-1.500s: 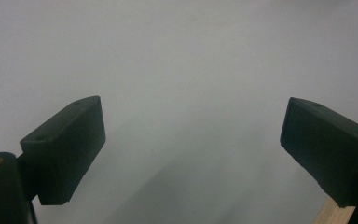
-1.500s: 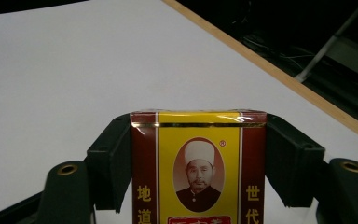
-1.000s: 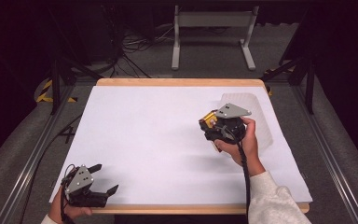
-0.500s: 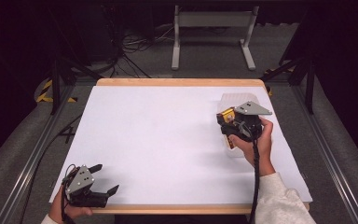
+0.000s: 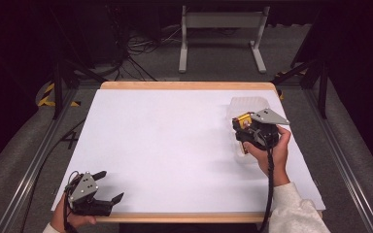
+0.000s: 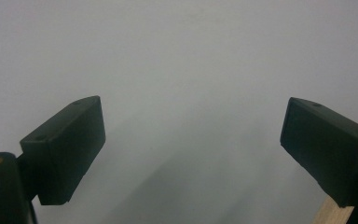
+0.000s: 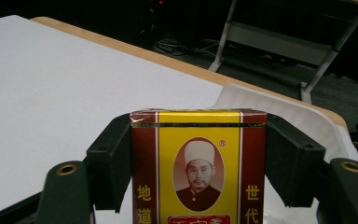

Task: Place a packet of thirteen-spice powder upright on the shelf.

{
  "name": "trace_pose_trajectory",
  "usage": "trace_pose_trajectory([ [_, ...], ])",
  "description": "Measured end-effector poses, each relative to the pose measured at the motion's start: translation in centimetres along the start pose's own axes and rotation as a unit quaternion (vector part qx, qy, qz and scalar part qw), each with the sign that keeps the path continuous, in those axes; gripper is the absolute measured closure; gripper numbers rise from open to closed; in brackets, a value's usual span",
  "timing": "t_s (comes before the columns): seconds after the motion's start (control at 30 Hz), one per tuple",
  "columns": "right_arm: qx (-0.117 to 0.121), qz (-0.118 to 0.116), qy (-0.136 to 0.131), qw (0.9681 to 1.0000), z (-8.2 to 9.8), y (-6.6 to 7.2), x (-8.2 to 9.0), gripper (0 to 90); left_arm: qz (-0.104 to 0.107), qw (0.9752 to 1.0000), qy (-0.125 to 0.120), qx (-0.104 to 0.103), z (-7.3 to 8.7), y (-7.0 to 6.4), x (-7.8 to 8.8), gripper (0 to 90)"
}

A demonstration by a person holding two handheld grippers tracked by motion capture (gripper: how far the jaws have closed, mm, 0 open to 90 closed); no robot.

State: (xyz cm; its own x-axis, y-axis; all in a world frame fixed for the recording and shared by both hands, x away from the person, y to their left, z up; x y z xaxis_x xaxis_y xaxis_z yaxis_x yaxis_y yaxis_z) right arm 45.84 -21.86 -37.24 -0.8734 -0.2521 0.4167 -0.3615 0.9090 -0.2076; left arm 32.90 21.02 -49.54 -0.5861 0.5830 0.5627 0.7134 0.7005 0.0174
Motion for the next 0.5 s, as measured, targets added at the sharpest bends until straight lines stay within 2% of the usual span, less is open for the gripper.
trace_pose_trajectory([
  [0.27, -0.019, 0.020, -0.015, 0.9995, 0.7, -0.6, 2.0, 31.9, -0.001, 1.0000, 0.000, 0.003, 0.0, 0.0, 0.0, 7.2],
  [0.43, -0.029, 0.014, 0.003, 0.9995, 1.9, -0.7, 2.9, 29.0, 0.000, 1.0000, 0.000, 0.000, 0.0, 0.0, 0.0, 7.2],
  [0.5, -0.025, 0.019, 0.014, 0.9994, 2.6, -0.7, 2.9, 28.1, 0.002, 1.0000, 0.000, 0.001, -0.1, -0.1, 0.0, 7.2],
])
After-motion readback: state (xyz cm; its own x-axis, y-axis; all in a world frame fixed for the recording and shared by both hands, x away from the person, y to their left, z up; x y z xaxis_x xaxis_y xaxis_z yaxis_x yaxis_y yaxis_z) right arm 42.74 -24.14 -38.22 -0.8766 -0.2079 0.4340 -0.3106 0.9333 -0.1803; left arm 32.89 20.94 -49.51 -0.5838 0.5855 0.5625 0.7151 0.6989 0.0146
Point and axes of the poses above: each handheld gripper's, and its own axes: x roughly backward along the jaws, z roughly out of its underside, y roughly to its left, the point moved 8 cm from there along -x, roughly forward along the jaws, and after that the axes turned 3 degrees about x, right-handed, at the moved point
